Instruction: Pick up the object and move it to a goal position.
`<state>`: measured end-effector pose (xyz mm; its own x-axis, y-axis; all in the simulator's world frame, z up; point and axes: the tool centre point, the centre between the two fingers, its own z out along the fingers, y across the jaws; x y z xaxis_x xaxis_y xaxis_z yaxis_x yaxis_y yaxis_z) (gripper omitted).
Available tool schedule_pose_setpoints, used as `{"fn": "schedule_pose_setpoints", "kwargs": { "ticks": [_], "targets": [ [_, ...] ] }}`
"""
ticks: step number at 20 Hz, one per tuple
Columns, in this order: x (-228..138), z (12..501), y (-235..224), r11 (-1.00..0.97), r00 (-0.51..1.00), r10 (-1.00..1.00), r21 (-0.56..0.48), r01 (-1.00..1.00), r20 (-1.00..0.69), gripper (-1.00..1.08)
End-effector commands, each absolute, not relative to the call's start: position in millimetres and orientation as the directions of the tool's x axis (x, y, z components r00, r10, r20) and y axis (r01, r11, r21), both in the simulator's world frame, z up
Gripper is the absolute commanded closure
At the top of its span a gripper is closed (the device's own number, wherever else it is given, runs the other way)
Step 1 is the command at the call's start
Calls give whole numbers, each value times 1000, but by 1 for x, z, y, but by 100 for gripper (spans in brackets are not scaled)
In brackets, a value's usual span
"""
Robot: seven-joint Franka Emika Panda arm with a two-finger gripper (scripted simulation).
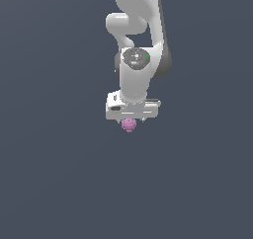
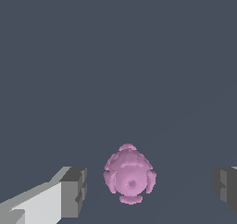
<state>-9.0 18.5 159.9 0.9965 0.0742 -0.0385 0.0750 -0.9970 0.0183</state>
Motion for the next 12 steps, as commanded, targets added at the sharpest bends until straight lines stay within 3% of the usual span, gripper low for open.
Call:
{"fn": "schedule_pose_setpoints", "kwargs": {
  "ticks": [1, 12],
  "targets": [
    [-9, 160, 18, -997, 996, 74, 18, 75, -38, -92],
    [-9, 164, 8, -1000, 999, 12, -4, 12, -47, -92]
  ]
}}
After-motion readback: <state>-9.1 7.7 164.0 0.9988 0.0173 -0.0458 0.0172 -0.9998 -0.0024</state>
